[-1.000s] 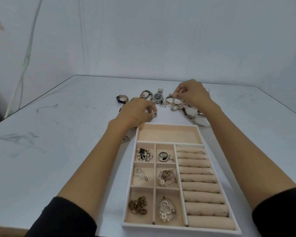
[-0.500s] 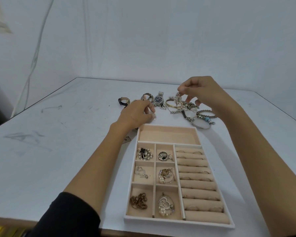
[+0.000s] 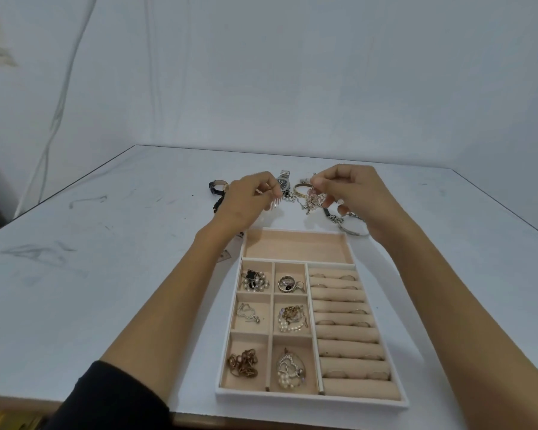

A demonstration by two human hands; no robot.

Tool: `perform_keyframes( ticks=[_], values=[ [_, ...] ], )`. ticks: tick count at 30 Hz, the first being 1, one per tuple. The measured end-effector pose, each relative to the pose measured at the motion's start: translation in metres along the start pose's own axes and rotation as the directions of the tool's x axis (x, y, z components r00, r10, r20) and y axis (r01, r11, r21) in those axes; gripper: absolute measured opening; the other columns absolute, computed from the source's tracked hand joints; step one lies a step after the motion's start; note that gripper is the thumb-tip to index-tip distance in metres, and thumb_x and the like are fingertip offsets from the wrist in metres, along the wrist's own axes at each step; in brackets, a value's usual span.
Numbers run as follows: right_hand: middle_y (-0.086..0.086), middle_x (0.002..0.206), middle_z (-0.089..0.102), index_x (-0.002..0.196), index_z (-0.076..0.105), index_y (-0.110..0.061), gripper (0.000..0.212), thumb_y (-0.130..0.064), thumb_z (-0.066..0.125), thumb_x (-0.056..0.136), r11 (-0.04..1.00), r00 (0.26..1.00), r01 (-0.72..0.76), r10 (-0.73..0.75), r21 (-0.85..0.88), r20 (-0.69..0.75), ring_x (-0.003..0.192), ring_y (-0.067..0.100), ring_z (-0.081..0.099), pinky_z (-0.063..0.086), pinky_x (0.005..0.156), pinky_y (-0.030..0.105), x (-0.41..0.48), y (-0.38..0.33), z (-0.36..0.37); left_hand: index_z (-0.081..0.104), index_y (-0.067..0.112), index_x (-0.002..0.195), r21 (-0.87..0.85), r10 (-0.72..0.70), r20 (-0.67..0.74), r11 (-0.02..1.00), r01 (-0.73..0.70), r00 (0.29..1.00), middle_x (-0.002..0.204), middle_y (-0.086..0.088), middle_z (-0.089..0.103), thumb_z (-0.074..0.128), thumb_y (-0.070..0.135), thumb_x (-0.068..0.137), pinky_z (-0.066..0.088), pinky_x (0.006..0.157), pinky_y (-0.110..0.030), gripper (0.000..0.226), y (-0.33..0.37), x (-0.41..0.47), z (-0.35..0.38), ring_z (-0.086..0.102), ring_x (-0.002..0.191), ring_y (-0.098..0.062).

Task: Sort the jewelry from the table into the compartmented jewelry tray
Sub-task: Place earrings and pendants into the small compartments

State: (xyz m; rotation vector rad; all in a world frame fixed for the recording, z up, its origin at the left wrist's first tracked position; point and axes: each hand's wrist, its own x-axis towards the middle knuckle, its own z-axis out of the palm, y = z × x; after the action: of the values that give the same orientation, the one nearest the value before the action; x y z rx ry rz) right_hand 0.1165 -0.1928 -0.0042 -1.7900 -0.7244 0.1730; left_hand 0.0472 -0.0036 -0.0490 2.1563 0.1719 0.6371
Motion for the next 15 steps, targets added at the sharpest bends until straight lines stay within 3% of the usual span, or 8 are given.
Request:
perform_keyframes(
  ticks=[3,6,10,13,15],
  values=[
    [0.003,0.08,0.068,0.092,0.069,-0.006,0.008,-0.012,0.065,0.09,0.996,0.997,-0.047,0.051,0.073,-0.051,0.056,0.01,0.059,0.041,0.044,0.018,0.003,0.009,0.006,0.062,0.032,0.072,0.007,0.02,0.031,1.0,-0.02,0.999,0.081,-0.005,0.066,0.05,0.005,0.092,0.042,0.066,-0.027,0.036,0.001,-0.001,0.011,0.056,0.065,-0.012],
    [0.008,0.082,0.067,0.096,0.068,-0.002,0.01,-0.01,0.065,0.09,0.978,0.992,-0.101,0.113,0.184,-0.055,0.06,0.016,0.063,0.051,0.048,0.022,0.005,0.018,0.01,0.066,0.029,0.078,0.059,0.047,0.074,0.997,-0.052,0.996,0.084,-0.004,0.066,0.05,0.004,0.092,0.043,0.07,-0.03,0.033,0.005,-0.003,0.018,0.055,0.071,-0.015],
    [0.01,0.081,0.066,0.093,0.067,-0.003,0.007,-0.008,0.065,0.09,0.974,0.991,-0.106,0.121,0.201,-0.065,0.061,0.019,0.065,0.055,0.051,0.024,0.007,0.024,0.015,0.071,0.025,0.089,0.125,0.05,0.089,0.99,-0.061,0.995,0.086,0.014,0.064,0.06,0.023,0.089,0.042,0.07,-0.026,0.011,0.007,-0.007,0.023,0.053,0.068,0.001],
    [0.013,0.082,0.068,0.094,0.067,-0.003,0.008,-0.008,0.062,0.091,0.973,0.992,-0.105,0.116,0.203,-0.042,0.064,0.019,0.068,0.055,0.053,0.024,0.007,0.025,0.017,0.07,0.03,0.086,0.181,0.033,0.087,0.982,-0.049,0.996,0.09,0.013,0.066,0.068,0.042,0.082,0.05,0.073,-0.031,0.013,0.004,-0.007,0.025,0.059,0.076,-0.003],
    [0.014,0.082,0.069,0.096,0.067,-0.001,0.009,-0.007,0.061,0.092,0.971,0.993,-0.11,0.116,0.212,-0.014,0.067,0.019,0.07,0.055,0.054,0.023,0.008,0.026,0.02,0.071,0.028,0.085,0.221,0.03,0.087,0.974,-0.049,0.996,0.091,0.01,0.068,0.069,0.043,0.081,0.053,0.077,-0.036,0.015,0.003,-0.006,0.026,0.061,0.078,-0.006]
  ],
)
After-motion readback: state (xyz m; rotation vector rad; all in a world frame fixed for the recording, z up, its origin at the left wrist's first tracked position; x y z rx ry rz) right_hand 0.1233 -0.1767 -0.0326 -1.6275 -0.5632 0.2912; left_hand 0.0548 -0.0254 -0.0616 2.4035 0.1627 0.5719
